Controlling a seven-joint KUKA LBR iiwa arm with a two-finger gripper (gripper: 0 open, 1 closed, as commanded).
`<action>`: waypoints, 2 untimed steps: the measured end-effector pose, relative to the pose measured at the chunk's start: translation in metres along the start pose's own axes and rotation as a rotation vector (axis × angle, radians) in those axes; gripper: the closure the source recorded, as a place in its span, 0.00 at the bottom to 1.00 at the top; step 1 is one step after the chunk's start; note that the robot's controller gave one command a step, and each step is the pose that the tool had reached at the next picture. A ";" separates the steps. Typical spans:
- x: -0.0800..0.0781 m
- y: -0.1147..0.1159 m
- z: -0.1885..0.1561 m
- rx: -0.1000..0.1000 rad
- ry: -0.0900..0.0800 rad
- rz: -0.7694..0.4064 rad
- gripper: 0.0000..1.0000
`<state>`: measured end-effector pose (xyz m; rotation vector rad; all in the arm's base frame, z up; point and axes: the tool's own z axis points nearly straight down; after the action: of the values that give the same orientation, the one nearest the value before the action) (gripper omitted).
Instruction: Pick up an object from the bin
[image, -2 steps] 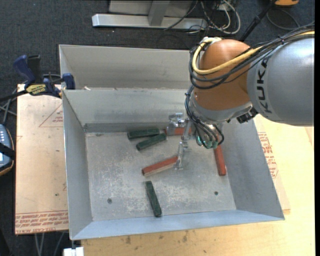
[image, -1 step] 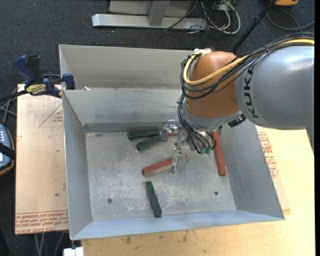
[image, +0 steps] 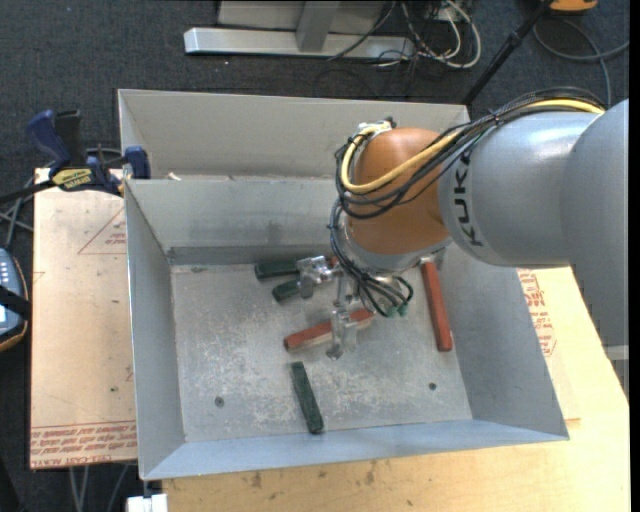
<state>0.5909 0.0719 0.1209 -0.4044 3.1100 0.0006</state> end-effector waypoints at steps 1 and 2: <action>0.010 0.002 0.049 -0.002 0.002 0.017 1.00; 0.011 0.002 0.049 -0.002 0.002 0.018 1.00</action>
Offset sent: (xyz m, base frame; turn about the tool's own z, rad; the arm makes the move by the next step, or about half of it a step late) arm 0.0000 0.0000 0.0000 0.0000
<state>0.5804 0.0714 0.0715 -0.3766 3.1156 0.0032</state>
